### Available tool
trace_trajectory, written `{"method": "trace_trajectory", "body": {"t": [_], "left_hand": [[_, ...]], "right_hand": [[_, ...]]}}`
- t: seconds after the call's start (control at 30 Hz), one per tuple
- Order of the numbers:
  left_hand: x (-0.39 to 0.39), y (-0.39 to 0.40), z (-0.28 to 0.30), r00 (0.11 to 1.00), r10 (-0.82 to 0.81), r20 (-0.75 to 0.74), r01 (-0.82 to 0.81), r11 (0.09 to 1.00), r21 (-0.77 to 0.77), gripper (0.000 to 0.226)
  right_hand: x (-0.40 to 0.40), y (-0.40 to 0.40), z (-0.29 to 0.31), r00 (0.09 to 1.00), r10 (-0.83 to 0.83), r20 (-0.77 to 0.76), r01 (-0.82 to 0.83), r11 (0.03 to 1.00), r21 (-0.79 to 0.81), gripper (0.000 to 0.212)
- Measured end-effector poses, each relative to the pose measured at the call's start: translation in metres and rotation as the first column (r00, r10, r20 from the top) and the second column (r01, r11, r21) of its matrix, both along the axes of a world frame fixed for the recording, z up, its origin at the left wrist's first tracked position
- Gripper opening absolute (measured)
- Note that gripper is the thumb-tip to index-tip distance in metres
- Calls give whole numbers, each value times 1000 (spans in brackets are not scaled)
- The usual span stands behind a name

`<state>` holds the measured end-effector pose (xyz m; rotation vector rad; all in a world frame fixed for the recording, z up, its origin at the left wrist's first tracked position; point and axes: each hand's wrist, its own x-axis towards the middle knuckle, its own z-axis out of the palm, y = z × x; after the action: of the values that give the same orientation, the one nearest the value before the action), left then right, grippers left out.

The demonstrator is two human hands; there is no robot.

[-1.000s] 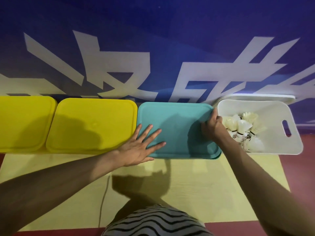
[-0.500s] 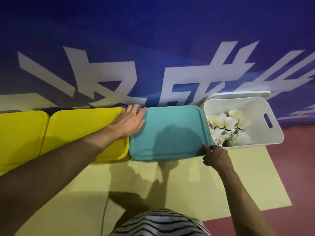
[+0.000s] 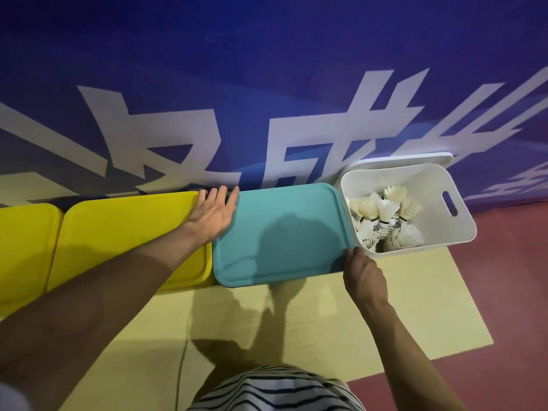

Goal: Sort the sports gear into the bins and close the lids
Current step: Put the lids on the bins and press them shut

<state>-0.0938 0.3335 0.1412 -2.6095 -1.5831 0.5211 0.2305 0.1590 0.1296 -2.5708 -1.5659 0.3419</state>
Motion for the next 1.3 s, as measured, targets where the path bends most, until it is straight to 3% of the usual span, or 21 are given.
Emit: {"method": "trace_trajectory", "body": {"t": [0.13,0.33,0.5,0.9,1.07,1.3], "left_hand": [[7,6,-1,997,35,63,-32,998,-46,54],[7,16,-5,971,74,228,-47,992,-121,52],[8,21,-8,951,75,301,-40,992,-120,53],[15,27,0,918,97,384,-33,985,-169,47],[18,39,4,880,88,467,-19,989,-149,25],[24,35,6,922,69,381,-10,988,-155,23]], "right_hand": [[8,2,-4,999,31,20,-32,999,12,34],[12,1,-11,986,130,109,-120,989,-88,63],[9,4,-2,998,-17,-67,15,1000,-25,38],[10,-6,-4,996,-45,-82,52,995,85,38],[16,-6,-8,980,-38,-194,56,994,89,39],[24,-7,-9,984,-41,-174,60,993,103,39]]}}
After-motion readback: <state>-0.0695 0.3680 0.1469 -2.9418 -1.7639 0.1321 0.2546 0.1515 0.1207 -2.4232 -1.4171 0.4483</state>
